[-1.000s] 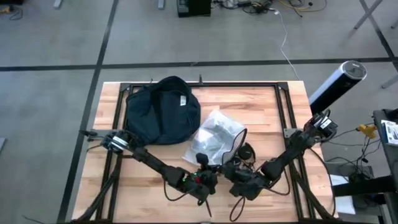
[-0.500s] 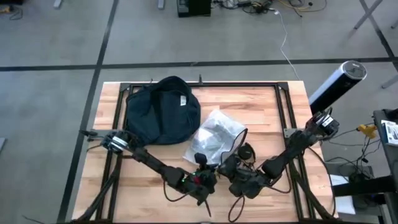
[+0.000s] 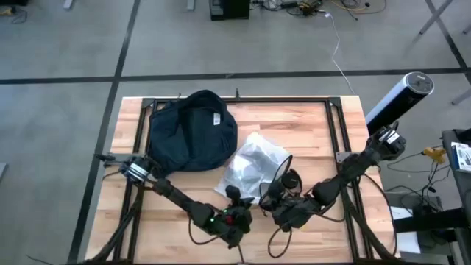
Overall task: Unpack backpack
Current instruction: Close the white zipper pouch
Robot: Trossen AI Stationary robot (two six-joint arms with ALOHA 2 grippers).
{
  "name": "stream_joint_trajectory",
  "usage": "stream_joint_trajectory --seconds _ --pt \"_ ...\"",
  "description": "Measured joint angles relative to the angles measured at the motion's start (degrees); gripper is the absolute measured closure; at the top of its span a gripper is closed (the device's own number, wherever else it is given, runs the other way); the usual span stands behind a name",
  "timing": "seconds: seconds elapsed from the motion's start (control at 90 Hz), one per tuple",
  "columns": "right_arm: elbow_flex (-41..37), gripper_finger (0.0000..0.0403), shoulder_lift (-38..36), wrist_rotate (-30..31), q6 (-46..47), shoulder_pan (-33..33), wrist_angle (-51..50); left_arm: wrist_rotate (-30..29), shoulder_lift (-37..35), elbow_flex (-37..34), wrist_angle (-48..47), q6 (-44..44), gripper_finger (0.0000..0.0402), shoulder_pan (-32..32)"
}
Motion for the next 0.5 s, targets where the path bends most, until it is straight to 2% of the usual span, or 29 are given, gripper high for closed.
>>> stream_joint_trajectory --seconds 0.089,0.289,0.5 --pt "-0.12 0.0403 0.00 -1.07 0.11 -1.23 0.46 0.43 0.00 -0.04 -0.02 0.66 0.0402 -0.06" --pt "-0.16 0.0403 0.00 -1.16 -1.75 -2.83 2.49 5.26 -0.01 -0.04 0.34 3.64 0.0397 -0.14" --pt "-0.18 0.0403 0.00 -4.44 -2.49 -3.03 4.80 5.29 -0.08 -0.04 0.37 5.55 0.0364 -0.40"
